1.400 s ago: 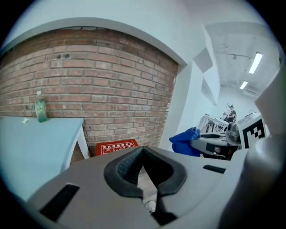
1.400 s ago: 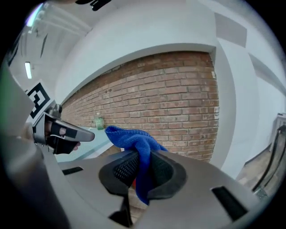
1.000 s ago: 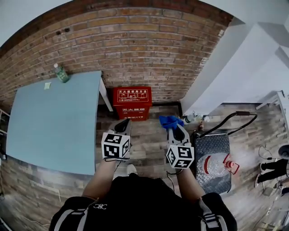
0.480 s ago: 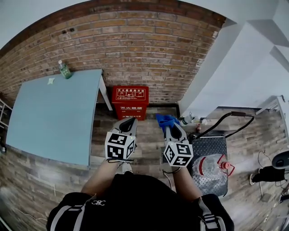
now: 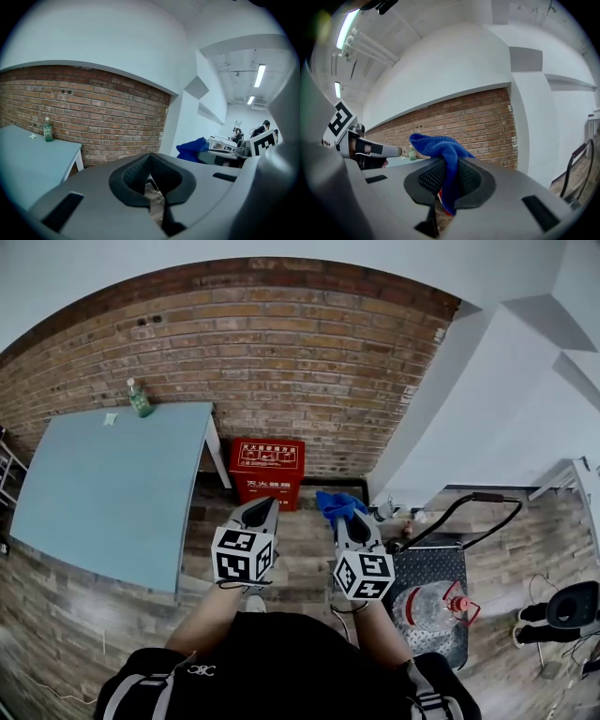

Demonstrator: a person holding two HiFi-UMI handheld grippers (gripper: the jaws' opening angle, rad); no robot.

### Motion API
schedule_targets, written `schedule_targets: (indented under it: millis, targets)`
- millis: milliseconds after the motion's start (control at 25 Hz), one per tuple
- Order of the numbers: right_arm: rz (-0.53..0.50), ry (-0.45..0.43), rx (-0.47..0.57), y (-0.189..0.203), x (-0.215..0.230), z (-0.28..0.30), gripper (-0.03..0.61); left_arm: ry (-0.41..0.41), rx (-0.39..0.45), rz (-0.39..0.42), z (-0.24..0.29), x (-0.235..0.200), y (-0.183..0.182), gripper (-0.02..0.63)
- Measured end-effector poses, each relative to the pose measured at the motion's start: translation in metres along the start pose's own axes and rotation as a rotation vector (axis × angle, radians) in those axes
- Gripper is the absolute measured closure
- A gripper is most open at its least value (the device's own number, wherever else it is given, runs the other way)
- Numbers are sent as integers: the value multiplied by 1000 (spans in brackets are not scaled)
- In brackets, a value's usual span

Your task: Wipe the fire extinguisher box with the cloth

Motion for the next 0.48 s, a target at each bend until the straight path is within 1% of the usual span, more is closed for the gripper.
schedule_targets:
  millis: [200, 320, 480]
  targets:
    - [4, -19, 12, -3, -1, -2, 520, -8, -11, 10, -4, 5, 4, 604]
    - [-16, -24, 5, -4, -1, -3, 520, -16, -22, 11, -5, 7, 6, 604]
    - [-30, -29, -6, -4, -2, -7, 520, -27, -14, 12, -10, 10, 3, 604]
Point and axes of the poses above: the fingertips, and each gripper's own axes: z forward along the fingers, x to its right, y out of its underside, the point moved 8 cm from there along -z, backward along the fingers, and after that the axes turned 2 degrees about -z, right-handed, at the moved point
